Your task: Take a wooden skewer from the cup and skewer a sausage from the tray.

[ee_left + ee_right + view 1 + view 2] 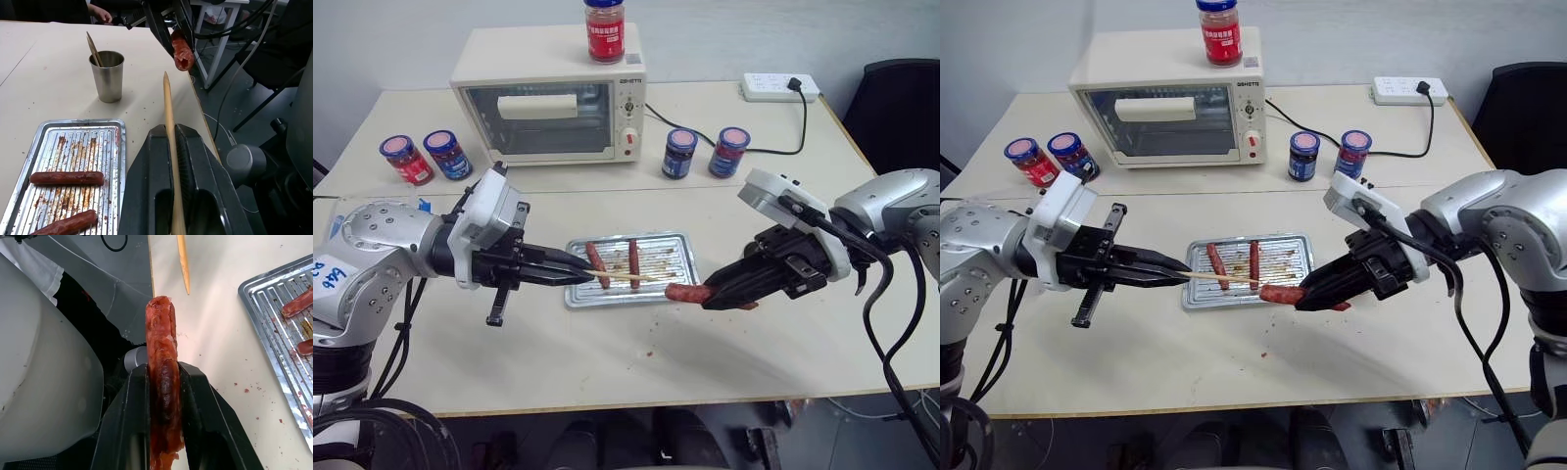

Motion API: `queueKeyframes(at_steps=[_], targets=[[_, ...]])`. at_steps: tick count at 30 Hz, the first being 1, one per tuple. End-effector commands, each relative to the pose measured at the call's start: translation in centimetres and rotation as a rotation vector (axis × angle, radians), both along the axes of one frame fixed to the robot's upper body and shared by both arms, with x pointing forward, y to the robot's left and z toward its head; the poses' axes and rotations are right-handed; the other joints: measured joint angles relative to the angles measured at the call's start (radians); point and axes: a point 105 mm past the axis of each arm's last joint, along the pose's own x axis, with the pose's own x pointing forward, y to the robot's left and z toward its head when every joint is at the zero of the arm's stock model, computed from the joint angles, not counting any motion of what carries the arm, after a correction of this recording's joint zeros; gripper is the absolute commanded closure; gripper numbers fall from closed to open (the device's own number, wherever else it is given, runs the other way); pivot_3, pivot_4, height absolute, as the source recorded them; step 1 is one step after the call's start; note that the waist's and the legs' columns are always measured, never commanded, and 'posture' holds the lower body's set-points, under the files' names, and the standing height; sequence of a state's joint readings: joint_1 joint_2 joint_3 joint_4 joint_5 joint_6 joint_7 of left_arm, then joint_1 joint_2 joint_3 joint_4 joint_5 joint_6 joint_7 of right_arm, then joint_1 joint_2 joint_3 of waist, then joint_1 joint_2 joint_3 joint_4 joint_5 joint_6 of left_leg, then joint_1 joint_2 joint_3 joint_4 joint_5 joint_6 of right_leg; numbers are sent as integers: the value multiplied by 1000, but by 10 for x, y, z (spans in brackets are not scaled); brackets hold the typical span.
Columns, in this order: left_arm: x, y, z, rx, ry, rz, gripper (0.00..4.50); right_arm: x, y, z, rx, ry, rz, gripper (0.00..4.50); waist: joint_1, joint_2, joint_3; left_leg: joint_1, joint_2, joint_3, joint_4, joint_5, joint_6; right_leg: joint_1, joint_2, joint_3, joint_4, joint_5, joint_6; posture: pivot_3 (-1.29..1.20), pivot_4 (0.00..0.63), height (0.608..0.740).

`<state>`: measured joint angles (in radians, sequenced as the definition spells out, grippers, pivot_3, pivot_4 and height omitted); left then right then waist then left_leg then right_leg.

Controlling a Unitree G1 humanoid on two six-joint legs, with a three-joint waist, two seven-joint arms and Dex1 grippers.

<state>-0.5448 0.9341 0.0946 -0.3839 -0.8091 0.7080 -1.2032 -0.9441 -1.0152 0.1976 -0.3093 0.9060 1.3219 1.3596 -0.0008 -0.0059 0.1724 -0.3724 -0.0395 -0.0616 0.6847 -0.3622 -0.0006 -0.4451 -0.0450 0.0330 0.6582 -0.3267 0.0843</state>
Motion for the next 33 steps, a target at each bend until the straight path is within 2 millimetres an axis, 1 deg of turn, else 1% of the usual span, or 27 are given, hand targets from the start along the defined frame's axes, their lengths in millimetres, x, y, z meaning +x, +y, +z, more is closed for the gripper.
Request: queueKeyframes(at_steps=[1, 9, 17, 21, 30, 33], targets=[[-6, -1, 8, 4, -49, -22, 4500, 1, -1, 0, -5, -31, 0, 3691, 0, 0, 0, 0, 0, 0, 0, 0, 0, 0, 0, 0, 0, 0, 0, 0, 150, 740], [-8, -1, 8, 11, -47, -32, 4500, 6, -1, -2, -4, -30, -13, 3691, 0, 0, 0, 0, 0, 0, 0, 0, 0, 0, 0, 0, 0, 0, 0, 0, 150, 740], [-7, 0, 5, 19, -43, -32, 4500, 10, 0, 3, 18, -23, -30, 3691, 0, 0, 0, 0, 0, 0, 0, 0, 0, 0, 0, 0, 0, 0, 0, 0, 150, 740], [-6, -2, 5, 17, -46, -35, 4500, 8, 2, 5, 29, -16, -26, 3691, 0, 0, 0, 0, 0, 0, 0, 0, 0, 0, 0, 0, 0, 0, 0, 0, 150, 740], [-2, -7, 5, -1, -59, -38, 4500, -2, 14, 19, 76, 0, 23, 3691, 0, 0, 0, 0, 0, 0, 1, 0, 0, 0, 0, 0, 0, 0, 0, 0, 150, 740], [-1, -8, 5, -2, -61, -39, 4500, -3, 16, 20, 82, 3, 22, 3691, -1, 0, 0, 0, 0, 0, 1, 0, 0, 0, 0, 0, 1, 0, 0, 0, 150, 740]])
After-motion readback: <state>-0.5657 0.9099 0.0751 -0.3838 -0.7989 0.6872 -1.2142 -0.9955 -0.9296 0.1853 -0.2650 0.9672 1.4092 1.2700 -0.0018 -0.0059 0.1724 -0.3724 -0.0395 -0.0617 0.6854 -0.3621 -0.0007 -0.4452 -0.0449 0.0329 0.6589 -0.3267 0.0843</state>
